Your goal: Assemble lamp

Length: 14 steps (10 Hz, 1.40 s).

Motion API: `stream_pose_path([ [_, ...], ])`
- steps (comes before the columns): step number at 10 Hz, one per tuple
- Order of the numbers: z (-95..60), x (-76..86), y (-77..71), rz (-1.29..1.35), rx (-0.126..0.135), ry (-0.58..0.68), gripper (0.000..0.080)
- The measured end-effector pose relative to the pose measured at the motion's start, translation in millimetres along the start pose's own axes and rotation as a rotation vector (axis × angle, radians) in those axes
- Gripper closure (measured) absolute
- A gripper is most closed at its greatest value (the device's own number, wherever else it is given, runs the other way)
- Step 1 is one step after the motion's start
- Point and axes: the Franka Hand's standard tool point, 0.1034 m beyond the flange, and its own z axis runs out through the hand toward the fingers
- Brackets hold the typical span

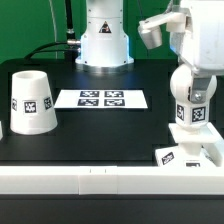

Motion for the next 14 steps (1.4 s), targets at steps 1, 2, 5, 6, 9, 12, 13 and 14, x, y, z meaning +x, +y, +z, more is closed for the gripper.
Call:
stream_pose_path([
  [1, 0.0, 0.2, -0.4, 0.116, 0.004, 0.006, 0.0223],
  [2, 0.1, -0.4, -0.6, 0.218, 0.009, 0.013, 0.0223],
  [5, 0.8, 1.3, -1.3, 0.573, 0.019, 0.027, 0.0222],
  [6, 0.5, 4.3, -1.7, 0.687, 0.018, 0.027, 0.0222],
  [9, 0.7, 3.7, -1.6, 0.893, 0.022, 0.026, 0.0222],
  [12, 0.8, 1.4, -1.4, 1.12, 0.036, 0.032, 0.0222],
  [13, 0.8, -1.3, -1.1, 1.245, 0.052, 0.043, 0.0222],
  [14, 0.6, -1.4, -0.2, 1.334, 0.053, 0.047, 0.0222],
])
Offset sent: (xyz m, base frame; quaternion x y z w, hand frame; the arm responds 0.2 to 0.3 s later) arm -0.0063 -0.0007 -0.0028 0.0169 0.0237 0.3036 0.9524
